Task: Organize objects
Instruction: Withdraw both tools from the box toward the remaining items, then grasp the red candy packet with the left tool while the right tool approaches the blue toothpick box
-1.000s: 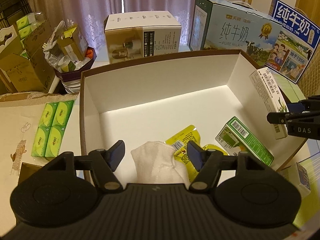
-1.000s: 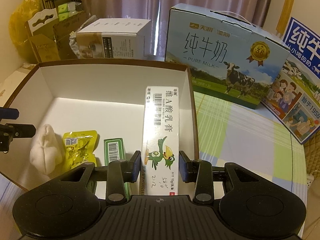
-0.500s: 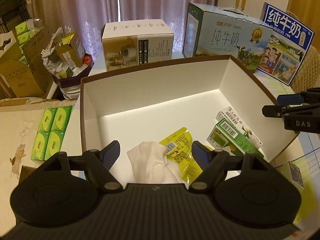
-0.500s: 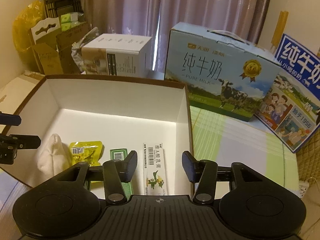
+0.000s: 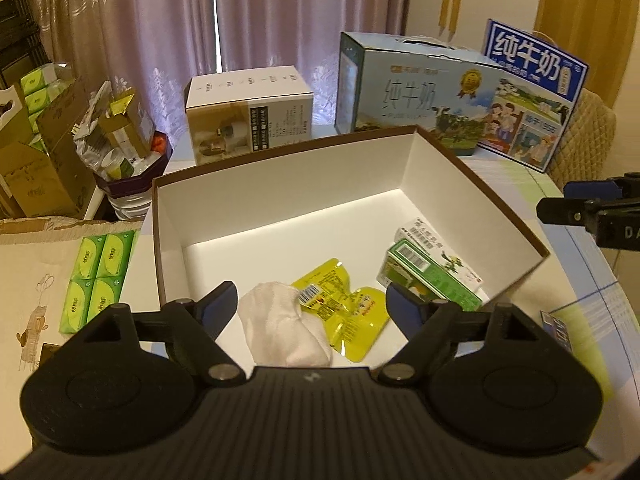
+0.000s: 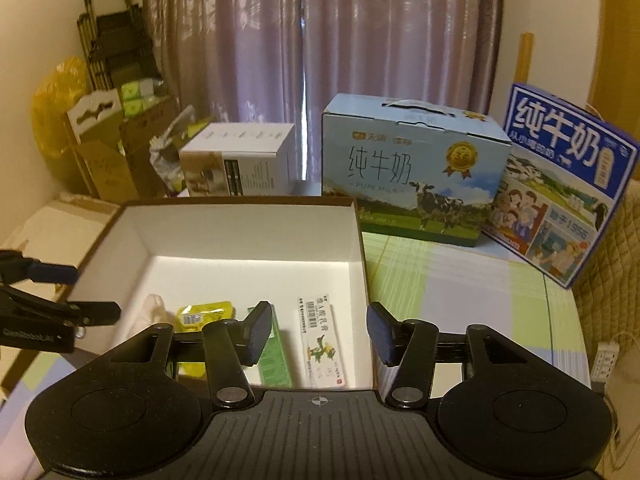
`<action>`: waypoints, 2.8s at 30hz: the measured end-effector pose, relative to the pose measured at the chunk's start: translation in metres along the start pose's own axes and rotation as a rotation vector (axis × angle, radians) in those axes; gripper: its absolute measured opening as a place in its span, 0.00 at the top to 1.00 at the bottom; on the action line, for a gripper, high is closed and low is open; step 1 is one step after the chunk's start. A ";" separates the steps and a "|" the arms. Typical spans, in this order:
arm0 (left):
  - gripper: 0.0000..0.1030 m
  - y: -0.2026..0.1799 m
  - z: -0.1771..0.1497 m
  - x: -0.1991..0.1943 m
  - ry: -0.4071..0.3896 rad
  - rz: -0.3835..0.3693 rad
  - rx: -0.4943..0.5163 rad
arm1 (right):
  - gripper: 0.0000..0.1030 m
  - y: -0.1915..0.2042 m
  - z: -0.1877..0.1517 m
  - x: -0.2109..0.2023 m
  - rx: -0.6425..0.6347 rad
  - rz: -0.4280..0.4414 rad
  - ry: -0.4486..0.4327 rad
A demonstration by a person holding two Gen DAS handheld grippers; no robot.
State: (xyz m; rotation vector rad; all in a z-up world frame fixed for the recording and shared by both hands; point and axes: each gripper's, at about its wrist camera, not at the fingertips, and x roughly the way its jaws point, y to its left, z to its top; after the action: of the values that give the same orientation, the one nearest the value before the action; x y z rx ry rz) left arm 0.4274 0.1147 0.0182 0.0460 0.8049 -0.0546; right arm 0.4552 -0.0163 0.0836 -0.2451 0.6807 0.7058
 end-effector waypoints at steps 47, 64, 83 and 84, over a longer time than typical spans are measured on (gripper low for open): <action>0.19 -0.072 -0.125 -0.062 0.146 0.011 -0.118 | 0.49 -0.057 -0.138 -0.064 0.160 0.135 0.254; 0.35 -0.091 -0.148 -0.007 0.283 -0.028 -0.079 | 0.49 -0.088 -0.164 -0.059 0.264 0.059 0.311; 0.64 -0.095 -0.148 0.020 0.334 -0.086 -0.033 | 0.49 -0.097 -0.164 -0.055 0.306 0.003 0.321; 0.64 -0.095 -0.148 0.020 0.336 -0.088 -0.034 | 0.49 -0.097 -0.163 -0.054 0.308 0.003 0.320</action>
State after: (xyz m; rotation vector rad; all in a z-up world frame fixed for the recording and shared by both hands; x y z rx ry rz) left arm 0.3288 0.0286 -0.1011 -0.0133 1.1436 -0.1179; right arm 0.4095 -0.1858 -0.0069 -0.0726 1.0836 0.5590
